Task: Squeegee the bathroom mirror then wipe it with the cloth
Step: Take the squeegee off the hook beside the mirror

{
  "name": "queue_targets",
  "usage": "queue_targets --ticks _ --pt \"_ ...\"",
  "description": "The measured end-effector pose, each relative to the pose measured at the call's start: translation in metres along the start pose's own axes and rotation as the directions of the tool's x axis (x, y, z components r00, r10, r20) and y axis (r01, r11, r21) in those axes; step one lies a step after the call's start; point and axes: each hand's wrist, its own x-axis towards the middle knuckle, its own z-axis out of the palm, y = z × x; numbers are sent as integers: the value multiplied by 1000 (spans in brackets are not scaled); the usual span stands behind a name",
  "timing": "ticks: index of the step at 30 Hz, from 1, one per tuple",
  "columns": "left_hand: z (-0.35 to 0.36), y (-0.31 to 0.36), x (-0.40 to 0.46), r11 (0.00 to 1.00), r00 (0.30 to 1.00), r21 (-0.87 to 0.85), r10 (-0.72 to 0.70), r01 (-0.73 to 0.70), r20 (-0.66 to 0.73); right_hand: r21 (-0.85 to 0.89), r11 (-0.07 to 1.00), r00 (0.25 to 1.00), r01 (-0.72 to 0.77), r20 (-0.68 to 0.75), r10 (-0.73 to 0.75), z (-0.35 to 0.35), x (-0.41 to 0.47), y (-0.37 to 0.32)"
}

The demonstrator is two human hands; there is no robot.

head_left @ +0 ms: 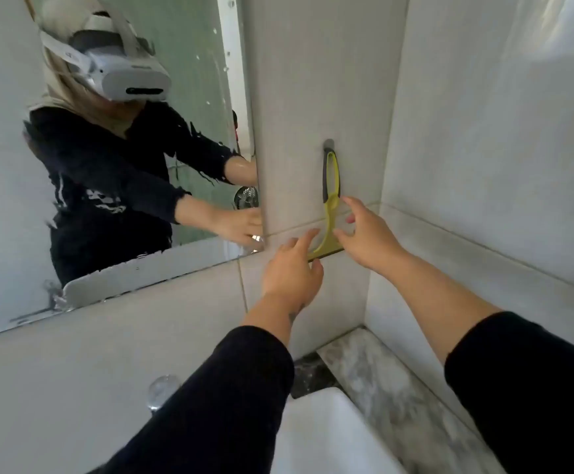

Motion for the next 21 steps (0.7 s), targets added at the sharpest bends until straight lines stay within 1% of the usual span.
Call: queue_targets --ticks 2,6,9,11,16,18,21 --pt "13 1 10 996 1000 86 8 -6 -21 92 996 998 0 -70 7 7 14 1" --pt "46 -2 20 978 996 197 -45 60 -81 246 968 983 38 -186 9 33 35 6" --pt "63 -6 22 968 988 239 -43 79 -151 275 959 956 73 -292 11 44 42 13" --pt "67 -7 21 968 982 239 -35 80 -186 278 957 945 80 -326 16 47 44 14" --pt "64 -3 9 976 962 211 8 51 -273 276 958 949 77 -314 14 33 36 7" --pt "57 4 2 975 948 217 35 36 -316 312 948 955 65 -296 33 20 32 4" --pt "42 14 -8 974 906 228 93 4 -413 380 924 967 44 -247 56 -4 23 -9"
